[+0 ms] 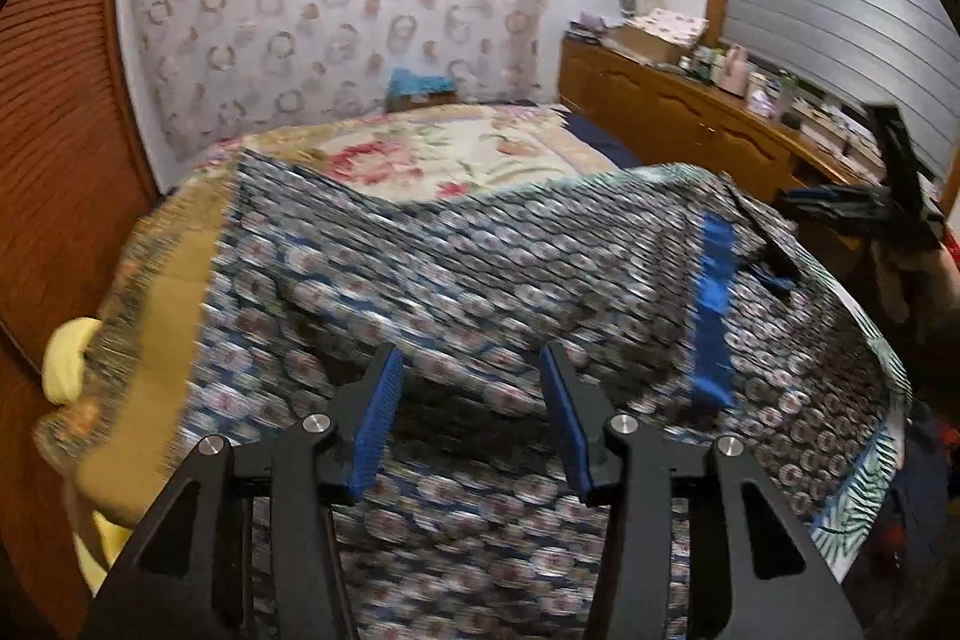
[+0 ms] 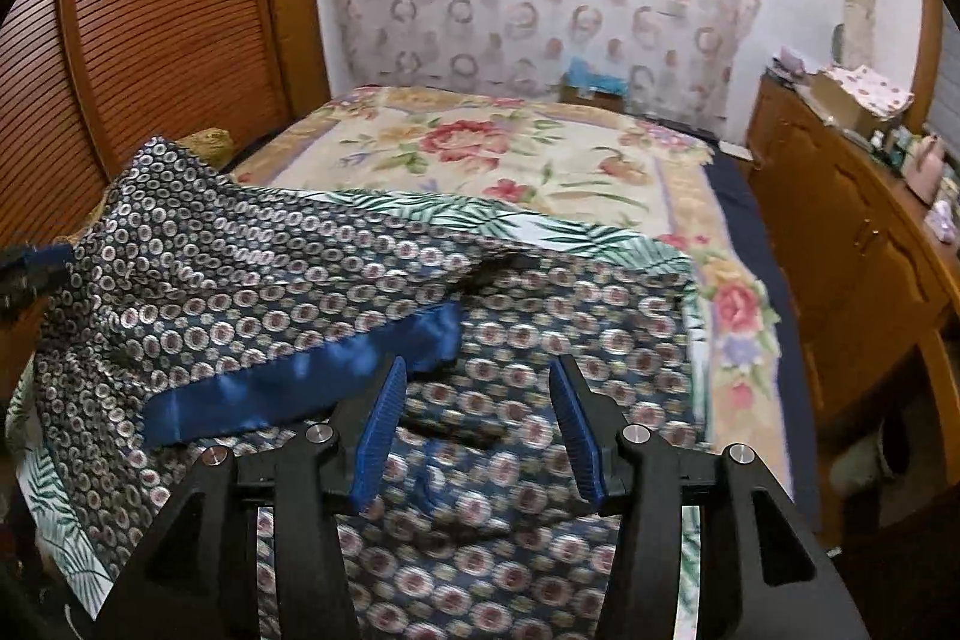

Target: Fold small clothes

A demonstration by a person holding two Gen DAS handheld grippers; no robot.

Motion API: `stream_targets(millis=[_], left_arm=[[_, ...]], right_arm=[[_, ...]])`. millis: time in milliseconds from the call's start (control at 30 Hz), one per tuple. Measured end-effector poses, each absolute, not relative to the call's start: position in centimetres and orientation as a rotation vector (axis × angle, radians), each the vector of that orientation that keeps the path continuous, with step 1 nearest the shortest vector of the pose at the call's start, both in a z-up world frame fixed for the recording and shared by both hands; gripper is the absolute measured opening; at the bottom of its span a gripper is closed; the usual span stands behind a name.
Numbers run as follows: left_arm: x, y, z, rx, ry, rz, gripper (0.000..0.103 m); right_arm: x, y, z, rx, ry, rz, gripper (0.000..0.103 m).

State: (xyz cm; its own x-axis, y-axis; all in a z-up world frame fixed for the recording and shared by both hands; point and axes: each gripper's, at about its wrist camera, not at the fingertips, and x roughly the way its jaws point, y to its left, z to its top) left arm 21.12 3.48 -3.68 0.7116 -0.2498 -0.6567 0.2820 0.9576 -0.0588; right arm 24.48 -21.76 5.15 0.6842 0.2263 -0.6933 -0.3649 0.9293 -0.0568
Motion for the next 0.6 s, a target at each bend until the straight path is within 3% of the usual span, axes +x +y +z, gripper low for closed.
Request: stream_targets(millis=[500, 600], left_arm=[[18.4, -2.6, -6.7, 0.063, 0.804, -0.429, 0.049], [18.6, -4.2, -7.0, 0.054, 0.821, -0.459, 0.049]], right_arm=[[33.4, -23.1, 1.2, -0.101, 0.921, 0.299, 0.051], [34.2, -23.7, 1.0, -0.105, 0.934, 0.294, 0.043]])
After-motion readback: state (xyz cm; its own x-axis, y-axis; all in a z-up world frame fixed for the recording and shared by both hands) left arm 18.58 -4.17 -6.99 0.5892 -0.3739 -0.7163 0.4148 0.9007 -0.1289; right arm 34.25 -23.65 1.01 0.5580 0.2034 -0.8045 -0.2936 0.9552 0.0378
